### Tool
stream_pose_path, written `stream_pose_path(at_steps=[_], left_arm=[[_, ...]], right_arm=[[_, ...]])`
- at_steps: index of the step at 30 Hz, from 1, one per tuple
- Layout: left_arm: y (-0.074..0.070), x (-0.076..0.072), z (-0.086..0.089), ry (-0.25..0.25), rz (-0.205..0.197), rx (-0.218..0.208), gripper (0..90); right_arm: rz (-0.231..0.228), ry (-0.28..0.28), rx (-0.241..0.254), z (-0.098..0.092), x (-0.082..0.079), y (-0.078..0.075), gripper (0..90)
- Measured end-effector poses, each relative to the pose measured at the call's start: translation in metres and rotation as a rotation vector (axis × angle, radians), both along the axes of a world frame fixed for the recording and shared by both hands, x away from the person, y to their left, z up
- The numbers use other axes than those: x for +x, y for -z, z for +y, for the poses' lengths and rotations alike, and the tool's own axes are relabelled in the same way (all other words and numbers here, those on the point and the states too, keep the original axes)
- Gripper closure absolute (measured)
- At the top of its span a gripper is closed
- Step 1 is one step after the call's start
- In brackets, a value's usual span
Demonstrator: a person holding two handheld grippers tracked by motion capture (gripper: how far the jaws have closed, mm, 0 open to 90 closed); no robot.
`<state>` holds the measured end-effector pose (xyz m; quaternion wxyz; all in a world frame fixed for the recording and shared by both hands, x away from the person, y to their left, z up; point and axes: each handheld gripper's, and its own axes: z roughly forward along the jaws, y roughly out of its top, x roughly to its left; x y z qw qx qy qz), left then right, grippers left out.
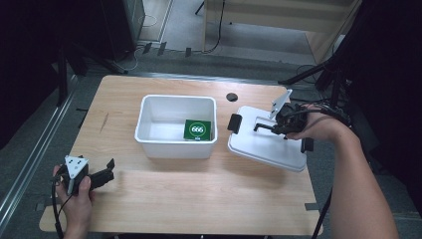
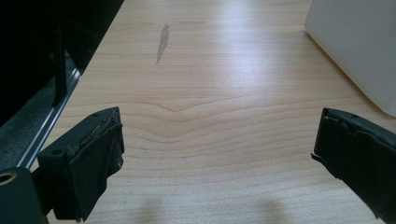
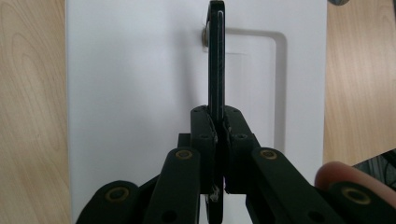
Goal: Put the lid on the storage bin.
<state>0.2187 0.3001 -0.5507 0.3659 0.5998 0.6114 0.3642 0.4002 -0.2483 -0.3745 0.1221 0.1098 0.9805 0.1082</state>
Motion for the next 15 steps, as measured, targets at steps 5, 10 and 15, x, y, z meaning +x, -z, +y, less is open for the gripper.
stream_pose_path(at_steps=[5,10,15], left_arm=[[0.0,0.0,0.0,-0.001,0.003,-0.002,2.3],[0.0,0.0,0.0,0.0,0.002,0.004,2.3],[0.0,0.0,0.0,-0.003,-0.003,-0.001,2.3]], right_arm=[[-0.015,-0.011,0.0,0.0,-0.002,-0.018,85.5],[-0.026,-0.018,0.017,0.001,-0.004,-0.035,85.5],[-0.033,-0.032,0.017,0.008,-0.005,-0.048,85.5]])
